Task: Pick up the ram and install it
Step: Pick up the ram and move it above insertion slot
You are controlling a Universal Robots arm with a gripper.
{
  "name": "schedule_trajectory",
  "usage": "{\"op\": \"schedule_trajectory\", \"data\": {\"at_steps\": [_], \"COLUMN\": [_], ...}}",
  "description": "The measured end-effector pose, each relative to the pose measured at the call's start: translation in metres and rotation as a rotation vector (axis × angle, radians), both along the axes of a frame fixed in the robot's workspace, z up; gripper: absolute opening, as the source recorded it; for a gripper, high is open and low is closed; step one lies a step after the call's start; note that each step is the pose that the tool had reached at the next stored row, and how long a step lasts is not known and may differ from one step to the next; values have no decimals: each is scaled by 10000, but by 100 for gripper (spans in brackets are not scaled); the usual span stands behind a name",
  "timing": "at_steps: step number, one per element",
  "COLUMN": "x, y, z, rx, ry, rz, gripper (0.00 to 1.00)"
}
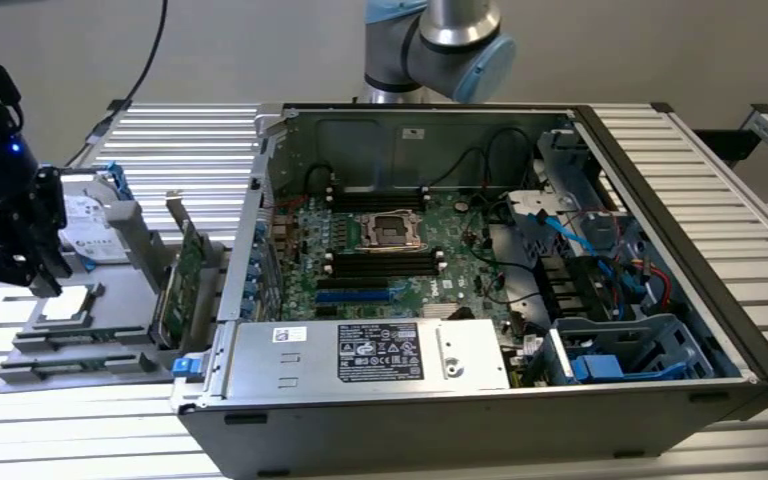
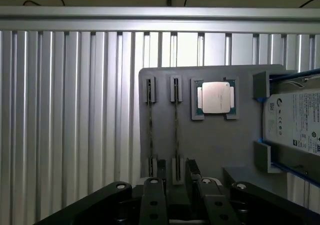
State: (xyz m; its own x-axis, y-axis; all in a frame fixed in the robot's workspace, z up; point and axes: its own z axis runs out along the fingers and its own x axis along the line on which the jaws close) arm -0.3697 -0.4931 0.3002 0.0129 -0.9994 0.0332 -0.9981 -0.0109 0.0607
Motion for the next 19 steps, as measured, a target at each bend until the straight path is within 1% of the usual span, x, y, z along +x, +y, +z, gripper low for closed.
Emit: {"op": "schedule_trajectory", "data": {"at_steps": [8, 10, 11, 13, 19], "x": [-5, -8, -10, -18, -49], "y": [-172, -207, -220, -229, -232], "z": [-133, -168, -186, -222, -332], "rx": [23, 32, 35, 38, 38], "ry": [215, 255, 262, 263, 259], "rz": [154, 199, 224, 277, 361], "gripper": [30, 30, 30, 30, 30]}}
